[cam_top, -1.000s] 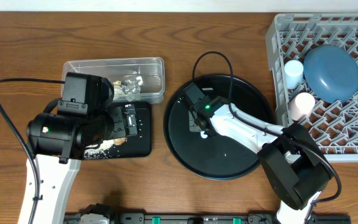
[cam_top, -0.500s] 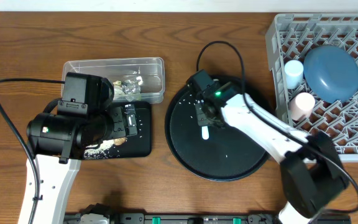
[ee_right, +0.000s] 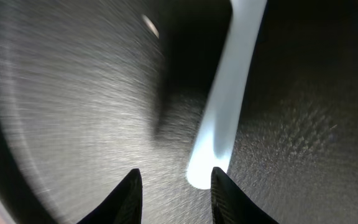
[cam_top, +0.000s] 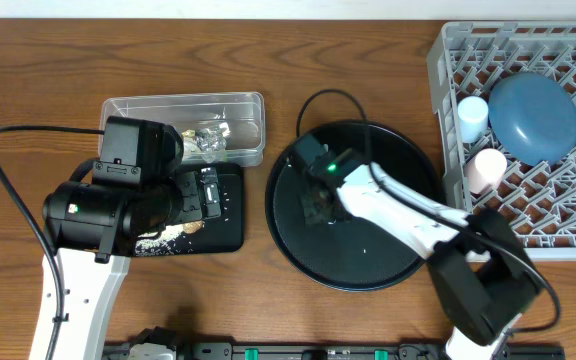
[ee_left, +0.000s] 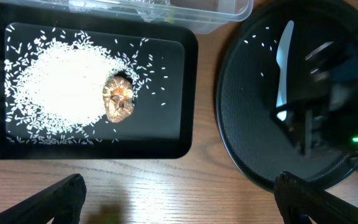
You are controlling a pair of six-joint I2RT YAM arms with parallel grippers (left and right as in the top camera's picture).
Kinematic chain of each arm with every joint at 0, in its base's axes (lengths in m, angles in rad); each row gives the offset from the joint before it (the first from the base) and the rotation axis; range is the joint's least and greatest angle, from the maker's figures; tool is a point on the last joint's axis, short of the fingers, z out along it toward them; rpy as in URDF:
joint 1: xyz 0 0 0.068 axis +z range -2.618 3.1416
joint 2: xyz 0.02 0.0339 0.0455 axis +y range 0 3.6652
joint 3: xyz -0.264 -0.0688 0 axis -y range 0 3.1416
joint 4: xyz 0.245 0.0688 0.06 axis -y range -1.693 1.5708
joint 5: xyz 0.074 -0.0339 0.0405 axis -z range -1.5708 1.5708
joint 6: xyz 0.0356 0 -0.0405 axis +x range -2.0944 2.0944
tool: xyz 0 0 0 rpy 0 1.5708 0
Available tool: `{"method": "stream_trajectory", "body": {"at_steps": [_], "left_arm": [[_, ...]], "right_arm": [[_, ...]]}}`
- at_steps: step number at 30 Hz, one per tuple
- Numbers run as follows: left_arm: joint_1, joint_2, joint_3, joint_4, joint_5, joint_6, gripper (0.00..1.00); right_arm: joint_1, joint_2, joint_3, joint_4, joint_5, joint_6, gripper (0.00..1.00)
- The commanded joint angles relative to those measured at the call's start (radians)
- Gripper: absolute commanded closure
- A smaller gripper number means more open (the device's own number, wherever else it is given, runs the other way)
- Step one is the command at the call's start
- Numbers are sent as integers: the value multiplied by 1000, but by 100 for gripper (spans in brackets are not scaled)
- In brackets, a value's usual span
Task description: Sort waste into correct bins and load items into the dishwasher rack
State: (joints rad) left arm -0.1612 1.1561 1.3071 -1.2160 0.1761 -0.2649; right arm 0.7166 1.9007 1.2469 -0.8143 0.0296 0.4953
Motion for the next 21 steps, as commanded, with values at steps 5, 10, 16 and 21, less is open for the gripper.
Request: {"method": "stream_trajectory", "body": {"at_steps": [5,10,16,21], "left_arm": [[-2,0,5,-3,-13,2,2],[-2,0,5,-3,-13,2,2],[-2,0,5,-3,-13,2,2],[-2,0,5,-3,-13,2,2]], "right_arm": [[-2,77,-19,-1,83,77,70],[5,88,-19,-2,77,77,86],[13,88,-19,-9,75,76,99],[8,87,-12,-17,59,75,99]]}}
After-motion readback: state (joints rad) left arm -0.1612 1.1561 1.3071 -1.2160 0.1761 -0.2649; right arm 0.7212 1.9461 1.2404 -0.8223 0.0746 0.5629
